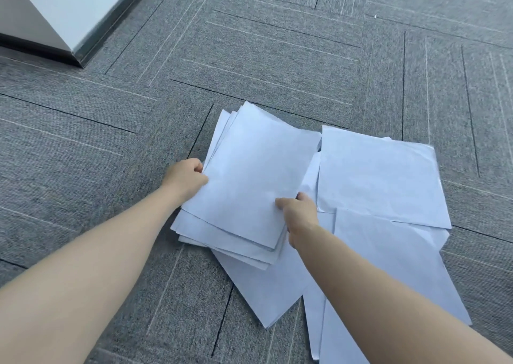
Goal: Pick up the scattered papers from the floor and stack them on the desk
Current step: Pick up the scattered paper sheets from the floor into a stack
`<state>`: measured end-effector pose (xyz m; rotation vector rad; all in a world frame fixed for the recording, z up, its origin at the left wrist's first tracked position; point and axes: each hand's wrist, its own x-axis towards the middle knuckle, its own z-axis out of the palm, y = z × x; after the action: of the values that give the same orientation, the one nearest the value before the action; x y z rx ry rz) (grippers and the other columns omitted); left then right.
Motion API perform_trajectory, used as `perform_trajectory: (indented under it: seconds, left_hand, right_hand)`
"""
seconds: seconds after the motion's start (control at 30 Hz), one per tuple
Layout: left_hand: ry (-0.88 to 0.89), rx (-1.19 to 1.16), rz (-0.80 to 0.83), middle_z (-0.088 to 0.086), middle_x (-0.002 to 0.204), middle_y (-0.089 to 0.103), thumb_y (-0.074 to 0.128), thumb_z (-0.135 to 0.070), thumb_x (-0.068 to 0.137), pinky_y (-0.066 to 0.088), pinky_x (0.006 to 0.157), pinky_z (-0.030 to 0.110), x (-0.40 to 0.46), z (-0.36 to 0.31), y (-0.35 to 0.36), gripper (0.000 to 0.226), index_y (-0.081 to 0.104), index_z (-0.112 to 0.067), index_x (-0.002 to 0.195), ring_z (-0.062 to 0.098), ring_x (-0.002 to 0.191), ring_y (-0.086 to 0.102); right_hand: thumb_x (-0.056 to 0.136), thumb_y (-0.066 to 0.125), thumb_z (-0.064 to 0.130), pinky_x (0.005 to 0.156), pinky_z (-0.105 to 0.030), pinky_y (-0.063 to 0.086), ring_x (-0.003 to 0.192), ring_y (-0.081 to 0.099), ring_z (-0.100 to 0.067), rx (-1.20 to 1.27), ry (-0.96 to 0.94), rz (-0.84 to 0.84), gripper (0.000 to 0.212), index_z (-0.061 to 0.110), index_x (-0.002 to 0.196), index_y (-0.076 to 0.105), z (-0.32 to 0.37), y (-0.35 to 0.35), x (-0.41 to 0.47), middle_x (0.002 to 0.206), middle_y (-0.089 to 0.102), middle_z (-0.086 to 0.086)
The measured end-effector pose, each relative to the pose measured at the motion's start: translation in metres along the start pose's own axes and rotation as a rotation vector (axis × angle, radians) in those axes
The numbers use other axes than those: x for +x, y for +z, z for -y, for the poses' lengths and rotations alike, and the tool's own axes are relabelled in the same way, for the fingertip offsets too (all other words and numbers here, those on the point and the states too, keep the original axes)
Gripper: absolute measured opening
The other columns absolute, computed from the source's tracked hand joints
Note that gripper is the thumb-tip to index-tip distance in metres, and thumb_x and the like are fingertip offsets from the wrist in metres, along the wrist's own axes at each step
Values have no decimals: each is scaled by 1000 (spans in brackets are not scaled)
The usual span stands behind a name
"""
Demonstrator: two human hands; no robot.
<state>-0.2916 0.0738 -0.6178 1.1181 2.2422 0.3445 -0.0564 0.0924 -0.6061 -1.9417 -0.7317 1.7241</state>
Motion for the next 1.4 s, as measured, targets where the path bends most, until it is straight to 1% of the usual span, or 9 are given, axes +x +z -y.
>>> perform_trajectory:
  seconds: [0.17, 0.27, 0.33, 0.47, 0.73, 0.9, 1.07, 1.23, 1.4]
  left_hand:
    - [12, -251, -34, 6, 72, 41, 63, -5, 74, 24, 56, 34, -29, 24, 5, 23, 42, -11, 68, 22, 69, 37]
    - [-94, -623, -45, 6, 101, 55, 74, -11, 69, 44, 73, 27, -43, 31, 2, 47, 50, -13, 110, 21, 88, 53]
    - [-188, -831, 35, 14, 116, 62, 80, -16, 66, 51, 89, 39, -48, 36, -3, 68, 47, -14, 126, 27, 97, 62]
    - [-298, -983, 266, 21, 108, 71, 70, -7, 80, 60, 66, 39, -66, 47, -16, 39, 59, -4, 117, 30, 81, 73]
    - [-241, -1001, 225, 4, 75, 77, 60, 8, 85, 58, 54, 27, -96, 49, 3, 18, 65, -3, 99, 18, 63, 73]
    - [-233, -983, 181, 8, 95, 76, 65, 2, 84, 53, 87, 43, -105, 53, 14, 24, 66, -4, 107, 28, 87, 71]
    - [-248, -995, 175, 14, 108, 69, 64, 4, 85, 48, 96, 48, -112, 57, 23, 25, 65, -6, 107, 34, 101, 65]
    - [-252, -948, 196, 10, 100, 70, 62, 6, 86, 52, 84, 39, -120, 55, 31, 20, 67, -8, 99, 29, 88, 66]
    - [-262, -929, 182, 1, 89, 74, 63, 4, 86, 54, 77, 36, -125, 53, 37, 21, 67, -8, 103, 23, 81, 69]
  right_hand:
    - [78, 52, -1, 84, -40, 57, 89, 67, -23, -149, -120, 82, 30, 22, 97, 58, -8, -1, -7, 97, 70, 2]
    - [74, 52, 2, 84, -43, 59, 90, 70, -27, -241, -170, 155, 31, 24, 93, 62, -12, 0, -14, 91, 72, 1]
    - [68, 50, 8, 78, -45, 59, 81, 71, -29, -307, -193, 181, 31, 24, 91, 63, -13, -2, -15, 85, 73, -2]
    - [72, 47, -1, 64, -36, 43, 70, 52, -19, -307, -284, 253, 31, 13, 94, 63, -7, -3, -23, 78, 60, -8]
    - [93, 55, 25, 52, -21, 37, 59, 48, -11, -518, -424, 139, 21, 21, 72, 56, -5, -30, -23, 65, 53, 8]
    - [90, 49, 15, 80, -33, 48, 100, 60, -25, -866, -399, -101, 34, 21, 121, 62, -8, -80, -7, 115, 63, -4]
    - [87, 56, 19, 91, -42, 44, 128, 37, -33, -1278, -390, -236, 56, 19, 142, 43, 0, -123, 10, 136, 42, -13]
    - [66, 78, 61, 97, -44, 39, 128, 38, -32, -1585, -266, -202, 85, 26, 134, 41, 21, -154, 22, 132, 44, -11]
    - [74, 71, 60, 91, -41, 35, 122, 38, -30, -1696, -279, -141, 59, 25, 118, 54, 20, -160, 30, 122, 45, -7]
